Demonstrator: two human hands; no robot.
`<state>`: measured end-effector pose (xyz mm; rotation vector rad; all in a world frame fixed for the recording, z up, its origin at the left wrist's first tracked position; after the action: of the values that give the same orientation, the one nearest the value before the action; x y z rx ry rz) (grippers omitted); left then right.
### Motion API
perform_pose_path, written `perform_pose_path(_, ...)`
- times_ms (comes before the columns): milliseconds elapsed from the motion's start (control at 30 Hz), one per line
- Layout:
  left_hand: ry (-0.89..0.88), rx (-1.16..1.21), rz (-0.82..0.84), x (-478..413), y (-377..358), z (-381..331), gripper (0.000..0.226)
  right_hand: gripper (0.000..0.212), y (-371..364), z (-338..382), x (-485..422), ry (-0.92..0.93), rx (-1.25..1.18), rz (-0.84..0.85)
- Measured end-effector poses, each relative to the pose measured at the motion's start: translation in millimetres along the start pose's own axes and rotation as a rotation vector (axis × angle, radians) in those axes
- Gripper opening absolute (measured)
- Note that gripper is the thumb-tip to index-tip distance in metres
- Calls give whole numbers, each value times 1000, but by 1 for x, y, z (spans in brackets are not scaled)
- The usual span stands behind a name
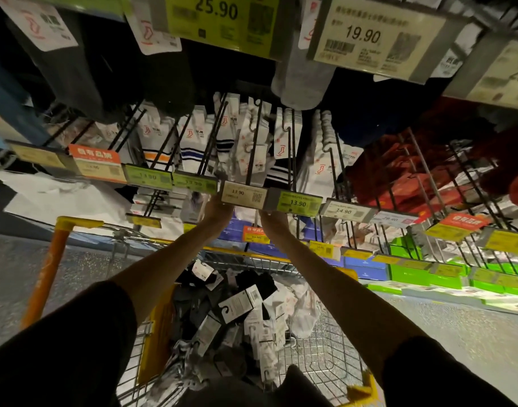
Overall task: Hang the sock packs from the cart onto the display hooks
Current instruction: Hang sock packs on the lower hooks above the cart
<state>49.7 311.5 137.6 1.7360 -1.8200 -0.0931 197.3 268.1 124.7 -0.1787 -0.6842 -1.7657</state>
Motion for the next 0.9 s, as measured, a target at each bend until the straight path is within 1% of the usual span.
perform_pose_path(33, 18, -13, 20, 0, 0, 4, 17, 13, -1, -2, 4, 8, -9, -17)
perform_pose_path(67, 16, -36, 46, 1, -1, 10, 26, 7, -3, -6, 13, -26, -13, -6)
perform_pose_path(133, -22, -115, 98, 5, -1, 17, 43, 22, -7, -28, 19, -105, -81, 9)
perform_pose_path(167, -38, -146, 121, 7, 0, 21, 49, 25, -8, -32, 24, -120, -79, 8)
perform_pose_path(233, -56, -172, 149, 14, 4, 27, 59, 23, -12, -37, 32, -101, -10, -6)
perform_pose_path(300, -71, -158, 156, 22, 9, 36, 66, 15, -14, -41, 44, -79, 34, -9)
perform_pose_path(400, -50, -114, 189, 38, 11, 58, 64, 15, -22, -58, 62, -78, -4, 30)
perform_pose_path(467, 24, -41, 216, 46, 10, 79, 61, 12, -27, -76, 74, -120, -22, 58)
perform_pose_path(500, 76, 13, 227, 55, 11, 85, 58, 8, -29, -85, 81, -160, -88, 72)
perform_pose_path(567, 152, 91, 272, 81, 14, 91, 50, 11, -27, -100, 100, -216, -120, 67)
perform_pose_path(633, 184, 129, 334, 104, 14, 99, 44, 17, -24, -118, 117, -298, -158, 88)
perform_pose_path(733, 218, 95, 386, 127, 11, 119, 46, 24, -21, -145, 140, -313, -146, 80)
perform_pose_path(800, 279, 109, 385, 138, 7, 131, 40, 24, -16, -165, 154, -356, -179, 60)
perform_pose_path(867, 298, 106, 396, 151, 4, 140, 32, 29, -9, -184, 166, -361, -246, 72)
perform_pose_path(900, 298, 97, 403, 156, 2, 145, 32, 29, -4, -191, 172, -354, -279, 79)
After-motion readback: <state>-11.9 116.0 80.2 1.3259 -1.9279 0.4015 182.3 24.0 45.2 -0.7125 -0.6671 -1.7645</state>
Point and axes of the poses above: each hand's wrist, its own x-axis away from the middle knuckle, its own y-axis out of the back of the hand, z = x × y, the point moved 4 cm from there along -x, towards the middle knuckle, and after that the axes turned 8 degrees about -x, right-handed, at the moved point
